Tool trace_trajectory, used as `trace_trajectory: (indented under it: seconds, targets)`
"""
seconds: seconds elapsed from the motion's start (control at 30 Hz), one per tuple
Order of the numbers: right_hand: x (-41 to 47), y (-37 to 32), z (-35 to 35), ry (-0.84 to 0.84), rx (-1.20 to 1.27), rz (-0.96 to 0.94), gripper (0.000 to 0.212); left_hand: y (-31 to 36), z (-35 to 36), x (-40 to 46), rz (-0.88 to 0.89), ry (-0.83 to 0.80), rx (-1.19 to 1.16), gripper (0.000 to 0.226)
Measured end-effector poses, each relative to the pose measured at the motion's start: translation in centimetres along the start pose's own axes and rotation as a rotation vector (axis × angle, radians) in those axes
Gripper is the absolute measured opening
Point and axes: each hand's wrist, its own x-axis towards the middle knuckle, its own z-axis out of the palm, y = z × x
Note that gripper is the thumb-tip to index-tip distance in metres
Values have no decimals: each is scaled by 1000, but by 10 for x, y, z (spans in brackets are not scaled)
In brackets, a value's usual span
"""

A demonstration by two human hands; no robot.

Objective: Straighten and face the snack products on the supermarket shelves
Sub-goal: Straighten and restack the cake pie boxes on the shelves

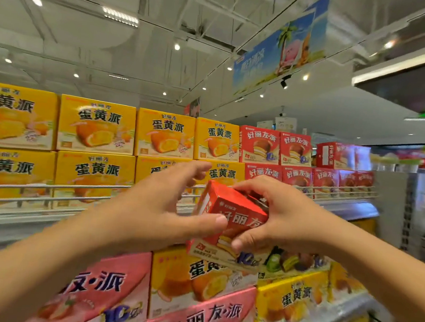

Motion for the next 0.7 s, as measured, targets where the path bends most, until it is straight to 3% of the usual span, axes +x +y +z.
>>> trace_trajectory:
  seconds: [0.07,0.17,0.23,0.37,0.53,0.7]
  targets:
    - [-12,7,-7,30,28,44,85,4,29,6,-32,-20,-85,99]
    - [-35,20,-17,67,108,90,79,11,53,21,-12,-10,-296,77]
    - [-50,32,-23,59,134,124,80,19,67,33,15,-23,-330,78]
    - [-77,67,-42,81,138,127,66,43,96,60,99,1,-279,74]
    - [-101,137,-61,89,296,103,77,65,142,98,139,26,-168,70]
    - [-103,220,-89,135,294,70,68,89,193,152,114,58,-55,75]
